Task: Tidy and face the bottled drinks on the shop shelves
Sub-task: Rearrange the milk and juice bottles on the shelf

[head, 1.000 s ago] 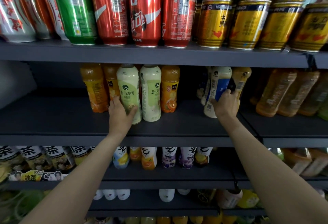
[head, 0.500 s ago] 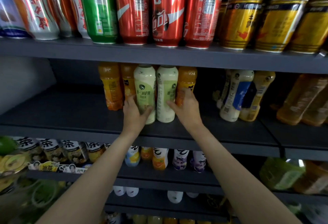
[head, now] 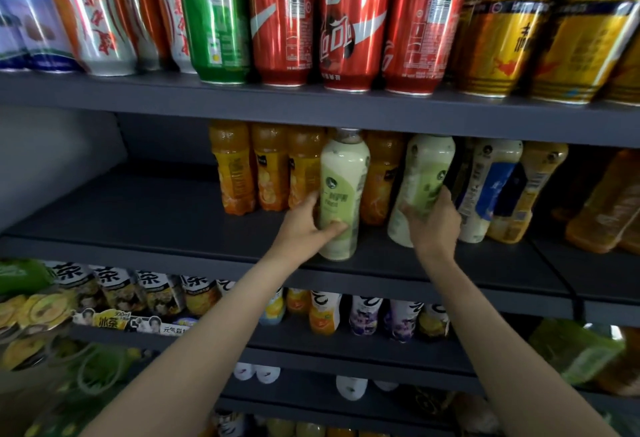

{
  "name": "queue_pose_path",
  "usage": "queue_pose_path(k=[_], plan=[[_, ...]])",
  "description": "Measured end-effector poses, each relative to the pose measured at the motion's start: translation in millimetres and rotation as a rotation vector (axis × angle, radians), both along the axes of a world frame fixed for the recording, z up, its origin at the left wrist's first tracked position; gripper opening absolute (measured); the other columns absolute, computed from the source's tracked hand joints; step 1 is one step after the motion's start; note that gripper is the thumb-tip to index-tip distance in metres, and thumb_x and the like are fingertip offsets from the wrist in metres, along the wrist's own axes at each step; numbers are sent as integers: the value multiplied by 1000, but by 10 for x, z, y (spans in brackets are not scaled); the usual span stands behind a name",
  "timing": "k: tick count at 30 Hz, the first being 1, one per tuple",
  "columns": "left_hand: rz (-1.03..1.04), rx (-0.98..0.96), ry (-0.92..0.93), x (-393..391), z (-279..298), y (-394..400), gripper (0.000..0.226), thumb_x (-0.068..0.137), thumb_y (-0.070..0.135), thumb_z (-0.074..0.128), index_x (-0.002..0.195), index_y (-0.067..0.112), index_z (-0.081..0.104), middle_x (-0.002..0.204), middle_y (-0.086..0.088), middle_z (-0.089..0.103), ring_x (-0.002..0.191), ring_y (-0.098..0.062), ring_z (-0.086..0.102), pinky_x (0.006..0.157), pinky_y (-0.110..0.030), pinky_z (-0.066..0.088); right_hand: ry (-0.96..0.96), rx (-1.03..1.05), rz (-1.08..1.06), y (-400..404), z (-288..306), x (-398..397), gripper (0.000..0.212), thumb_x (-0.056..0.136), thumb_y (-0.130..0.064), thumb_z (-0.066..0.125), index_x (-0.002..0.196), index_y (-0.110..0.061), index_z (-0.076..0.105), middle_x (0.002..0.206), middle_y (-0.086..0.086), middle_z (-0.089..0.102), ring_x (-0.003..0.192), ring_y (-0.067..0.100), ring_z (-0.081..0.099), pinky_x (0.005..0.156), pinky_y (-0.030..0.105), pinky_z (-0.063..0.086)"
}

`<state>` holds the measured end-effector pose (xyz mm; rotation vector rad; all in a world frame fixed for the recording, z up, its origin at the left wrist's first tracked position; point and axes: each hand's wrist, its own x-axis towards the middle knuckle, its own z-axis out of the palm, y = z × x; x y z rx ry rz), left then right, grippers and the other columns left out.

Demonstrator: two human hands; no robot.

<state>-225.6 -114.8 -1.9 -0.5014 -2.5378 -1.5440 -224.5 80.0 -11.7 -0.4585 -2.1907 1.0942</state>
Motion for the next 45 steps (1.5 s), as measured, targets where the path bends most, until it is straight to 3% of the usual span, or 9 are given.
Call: queue_pose_path(k=[5, 13, 20, 23, 26, 30, 36, 43, 45], plan=[[-57, -62, 9, -53, 39, 340, 65, 84, 23, 68, 140, 13, 36, 138, 0, 48, 126, -12, 43, 86, -7, 29, -81, 12, 22, 257, 120, -369, 52, 86, -15, 69, 126, 3, 42, 124, 23, 54, 116, 38, 51, 91, 43, 43], [-72, -146, 36, -125, 46, 613, 65, 85, 25, 67, 139, 12, 35, 139, -3, 48, 127, -17, 44, 90, -13, 31, -133, -30, 58, 367, 105, -514, 55, 90, -8, 59, 138, 4, 33, 130, 26, 51, 119, 38, 50, 94, 42, 43], [-73, -83, 26, -224, -40, 1135, 57, 85, 26, 67, 134, 14, 40, 132, -5, 54, 122, -20, 50, 98, -28, 39, 257, 176, -83, 641, -22, 197, 44, 88, 0, 60, 129, 4, 44, 126, 20, 49, 117, 31, 47, 94, 21, 34], [8, -73, 97, -243, -130, 1375, 53, 86, 24, 65, 131, 11, 40, 128, -7, 53, 120, -21, 50, 92, -24, 36, 113, 92, -105, 880, -11, 185, 66, 85, -8, 67, 140, 2, 31, 141, 18, 38, 131, 31, 33, 104, 27, 28], [15, -49, 76, -253, -196, 1551, 66, 86, 22, 65, 141, 11, 28, 134, -8, 48, 123, -21, 46, 96, -26, 35, -17, 168, -77, 955, -10, 117, 70, 88, -11, 63, 145, -1, 24, 145, 15, 38, 132, 30, 33, 100, 25, 20], [37, 2, 55, -301, -228, 1699, 74, 86, 22, 66, 144, 11, 22, 135, -10, 48, 125, -23, 46, 102, -34, 37, -35, 147, -94, 934, 0, 67, 68, 89, -11, 62, 146, -5, 25, 142, 15, 39, 130, 29, 35, 101, 29, 27], [135, -16, 37, -298, -244, 1898, 66, 86, 24, 65, 139, 13, 26, 129, -15, 45, 117, -28, 47, 90, -31, 38, 8, 225, -80, 1046, -76, 52, 62, 85, -16, 69, 136, 0, 37, 131, 16, 46, 122, 30, 44, 96, 34, 39], [154, -53, 42, -272, -260, 1961, 72, 84, 21, 67, 142, 13, 23, 130, -17, 41, 119, -31, 46, 95, -38, 40, 4, 293, -74, 1024, -113, 81, 66, 87, -14, 65, 141, 3, 30, 134, 20, 41, 124, 33, 40, 98, 33, 35], [135, -73, 81, -225, -292, 1848, 75, 84, 15, 67, 145, 14, 21, 135, -17, 38, 123, -30, 43, 100, -37, 39, 132, 336, -105, 978, -131, 155, 62, 83, -7, 69, 135, 5, 38, 131, 24, 42, 121, 38, 43, 96, 32, 36]])
